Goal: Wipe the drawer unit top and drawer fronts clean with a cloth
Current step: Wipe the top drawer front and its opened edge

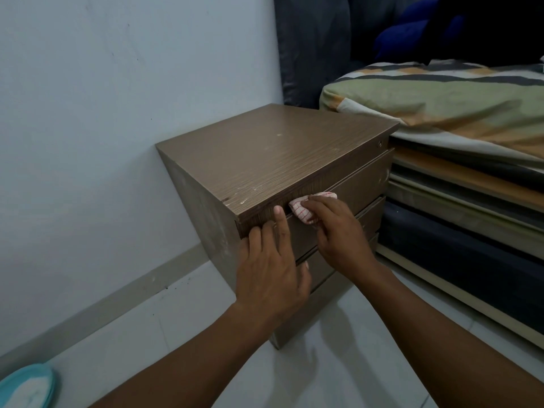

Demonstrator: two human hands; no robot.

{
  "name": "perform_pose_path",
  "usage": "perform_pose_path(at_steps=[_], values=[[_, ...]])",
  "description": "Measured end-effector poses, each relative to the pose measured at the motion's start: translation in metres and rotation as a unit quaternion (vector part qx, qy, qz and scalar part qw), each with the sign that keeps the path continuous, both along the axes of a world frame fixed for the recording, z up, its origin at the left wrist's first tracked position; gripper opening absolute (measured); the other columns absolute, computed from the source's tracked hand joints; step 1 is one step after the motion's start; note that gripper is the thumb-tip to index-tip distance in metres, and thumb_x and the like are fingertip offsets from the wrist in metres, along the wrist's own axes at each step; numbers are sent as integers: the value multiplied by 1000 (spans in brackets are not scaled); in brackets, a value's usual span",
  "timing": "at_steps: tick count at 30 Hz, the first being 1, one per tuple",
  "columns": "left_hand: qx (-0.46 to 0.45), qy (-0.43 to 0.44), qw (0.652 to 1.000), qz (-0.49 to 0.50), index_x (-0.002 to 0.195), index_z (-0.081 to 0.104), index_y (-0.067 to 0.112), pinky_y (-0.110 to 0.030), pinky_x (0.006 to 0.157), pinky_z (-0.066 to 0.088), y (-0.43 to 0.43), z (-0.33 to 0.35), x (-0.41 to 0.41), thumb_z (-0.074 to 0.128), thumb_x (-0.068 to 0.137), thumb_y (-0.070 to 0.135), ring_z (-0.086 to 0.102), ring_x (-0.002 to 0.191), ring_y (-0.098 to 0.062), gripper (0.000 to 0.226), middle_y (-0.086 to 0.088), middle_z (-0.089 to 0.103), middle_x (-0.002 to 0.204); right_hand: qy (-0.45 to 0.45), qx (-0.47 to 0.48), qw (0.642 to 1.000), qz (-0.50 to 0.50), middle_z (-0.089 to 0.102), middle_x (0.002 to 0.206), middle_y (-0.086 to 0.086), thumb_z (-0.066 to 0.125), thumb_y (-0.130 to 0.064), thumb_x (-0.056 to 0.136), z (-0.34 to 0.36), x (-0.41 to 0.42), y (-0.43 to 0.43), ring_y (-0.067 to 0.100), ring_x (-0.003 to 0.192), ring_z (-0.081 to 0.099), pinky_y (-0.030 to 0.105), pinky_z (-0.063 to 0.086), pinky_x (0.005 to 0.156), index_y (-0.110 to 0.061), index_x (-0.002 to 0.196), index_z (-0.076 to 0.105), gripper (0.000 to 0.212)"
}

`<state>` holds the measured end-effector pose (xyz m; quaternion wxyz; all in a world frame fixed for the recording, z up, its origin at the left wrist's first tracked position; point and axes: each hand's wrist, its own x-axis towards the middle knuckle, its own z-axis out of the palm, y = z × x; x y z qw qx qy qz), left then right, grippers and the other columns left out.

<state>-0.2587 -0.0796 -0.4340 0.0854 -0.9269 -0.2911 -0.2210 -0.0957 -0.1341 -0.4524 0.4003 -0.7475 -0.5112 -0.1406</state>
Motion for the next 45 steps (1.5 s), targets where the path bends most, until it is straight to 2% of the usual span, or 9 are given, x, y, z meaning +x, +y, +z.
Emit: perform_pose_path(at_steps=[2,7,13,19,25,35,37,42,45], values=[[-3,0,1000,6,155,2,-3,-44,93,42,-1,0,0,44,85,54,45,111,-29,100,-16,48,134,1,-3,1000,2,59,136,6,60,5,84,0,1,-1,24,127,51,32,39,107,-14,132,61,52],[-21,-25,999,30,155,-2,-2,-39,82,43,4,8,8,42,83,56,47,99,-25,103,-15,55,121,-6,-11,1000,5,58,137,4,59,2,85,1,3,-1,22,127,50,35,44,106,-17,132,60,50],[-15,-28,999,28,155,0,-3,-35,81,38,6,10,9,41,86,59,43,94,-23,101,-15,55,115,-13,6,1000,-1,61,131,6,61,3,81,0,5,-3,24,124,52,37,45,105,-15,127,63,49],[-43,-36,998,40,153,19,-5,-34,75,37,-9,10,20,35,84,60,43,95,-22,97,-12,54,112,-29,16,999,-19,64,121,3,57,-5,83,2,11,-23,21,119,51,40,49,95,-17,120,65,39],[-32,-16,999,19,152,21,-4,-34,73,39,-18,11,19,39,83,55,43,95,-23,93,-12,53,109,-17,-6,1000,-11,62,123,4,57,-6,87,5,10,-46,19,120,50,36,48,98,-17,122,64,37],[-95,-52,988,-111,136,53,3,-41,77,50,-32,19,0,54,83,37,52,92,-26,62,-12,59,103,-35,-45,998,26,62,124,3,58,-7,86,16,-9,-82,22,120,54,42,48,97,-17,123,64,39],[-110,-72,982,-138,131,56,4,-39,77,51,-32,21,-11,60,83,30,54,91,-26,55,-12,62,104,-62,-67,994,67,62,126,2,57,-12,85,17,-19,-82,22,122,54,41,46,97,-17,123,64,39],[-144,-78,974,-154,133,56,7,-32,76,54,-34,30,-34,64,83,21,59,93,-24,53,-12,66,109,-59,-142,983,100,50,147,-2,46,-35,95,17,-19,-88,18,146,34,40,30,115,-25,142,49,48],[-157,-84,974,-136,134,58,8,-35,75,57,-37,34,-38,60,83,25,63,91,-23,53,-11,68,108,-66,-166,979,95,46,151,-1,37,-47,99,17,0,-92,20,148,31,45,31,118,-28,146,42,51]])
